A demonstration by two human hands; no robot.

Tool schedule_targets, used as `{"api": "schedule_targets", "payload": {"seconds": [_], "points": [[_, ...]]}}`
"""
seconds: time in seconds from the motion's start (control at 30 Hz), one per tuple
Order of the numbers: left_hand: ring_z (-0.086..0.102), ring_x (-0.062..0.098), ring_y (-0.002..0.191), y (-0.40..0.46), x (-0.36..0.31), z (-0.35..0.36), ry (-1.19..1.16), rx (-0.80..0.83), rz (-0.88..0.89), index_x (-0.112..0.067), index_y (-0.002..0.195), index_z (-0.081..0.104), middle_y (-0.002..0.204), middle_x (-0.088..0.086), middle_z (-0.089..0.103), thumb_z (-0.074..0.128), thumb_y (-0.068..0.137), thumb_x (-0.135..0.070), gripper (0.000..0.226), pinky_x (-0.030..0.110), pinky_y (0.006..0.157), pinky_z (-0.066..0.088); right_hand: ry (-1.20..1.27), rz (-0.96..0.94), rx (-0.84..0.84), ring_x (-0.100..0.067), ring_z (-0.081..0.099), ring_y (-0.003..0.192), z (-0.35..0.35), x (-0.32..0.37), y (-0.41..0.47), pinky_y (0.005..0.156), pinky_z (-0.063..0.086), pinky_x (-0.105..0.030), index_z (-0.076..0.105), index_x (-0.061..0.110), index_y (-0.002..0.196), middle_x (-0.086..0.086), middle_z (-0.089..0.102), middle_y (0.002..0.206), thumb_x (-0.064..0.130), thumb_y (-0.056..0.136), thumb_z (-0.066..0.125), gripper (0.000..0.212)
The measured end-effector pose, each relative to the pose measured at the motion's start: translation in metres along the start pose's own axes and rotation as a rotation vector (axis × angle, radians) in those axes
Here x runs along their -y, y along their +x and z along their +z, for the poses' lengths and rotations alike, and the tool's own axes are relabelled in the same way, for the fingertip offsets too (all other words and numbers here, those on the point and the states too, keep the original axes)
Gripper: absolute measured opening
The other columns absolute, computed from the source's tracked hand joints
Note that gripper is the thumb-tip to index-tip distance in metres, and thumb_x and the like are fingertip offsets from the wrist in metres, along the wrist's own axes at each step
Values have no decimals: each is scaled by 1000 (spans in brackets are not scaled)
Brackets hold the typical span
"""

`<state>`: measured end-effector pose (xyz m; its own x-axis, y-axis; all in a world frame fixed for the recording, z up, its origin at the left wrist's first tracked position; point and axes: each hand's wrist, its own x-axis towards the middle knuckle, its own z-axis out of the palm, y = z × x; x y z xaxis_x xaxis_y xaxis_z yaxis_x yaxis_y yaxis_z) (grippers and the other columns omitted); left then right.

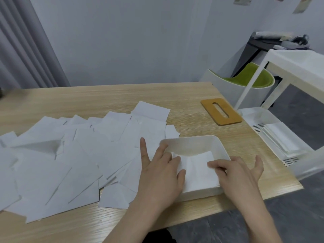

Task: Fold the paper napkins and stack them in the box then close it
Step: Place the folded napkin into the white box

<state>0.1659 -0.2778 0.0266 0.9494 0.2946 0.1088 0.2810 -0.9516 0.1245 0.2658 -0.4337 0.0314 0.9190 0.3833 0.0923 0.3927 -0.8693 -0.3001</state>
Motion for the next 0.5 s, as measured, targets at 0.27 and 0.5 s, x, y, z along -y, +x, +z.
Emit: {"api": "schedule_targets", "payload": {"seconds": [0.27,0.5], "points": [[2,13,149,0,0,0,8,20,19,-25,123,61,133,-7,49,20,99,-46,52,53,91,-46,-34,-9,0,2,41,121,1,-4,1,109,-21,-37,69,39,105,18,67,93,26,97,48,26],[-7,14,150,-1,-1,-1,-16,30,24,-21,114,67,155,0,28,17,99,-44,57,54,95,-43,11,-3,-10,1,37,125,0,-2,-1,109,-20,-36,66,40,108,17,66,104,31,98,47,24]]}}
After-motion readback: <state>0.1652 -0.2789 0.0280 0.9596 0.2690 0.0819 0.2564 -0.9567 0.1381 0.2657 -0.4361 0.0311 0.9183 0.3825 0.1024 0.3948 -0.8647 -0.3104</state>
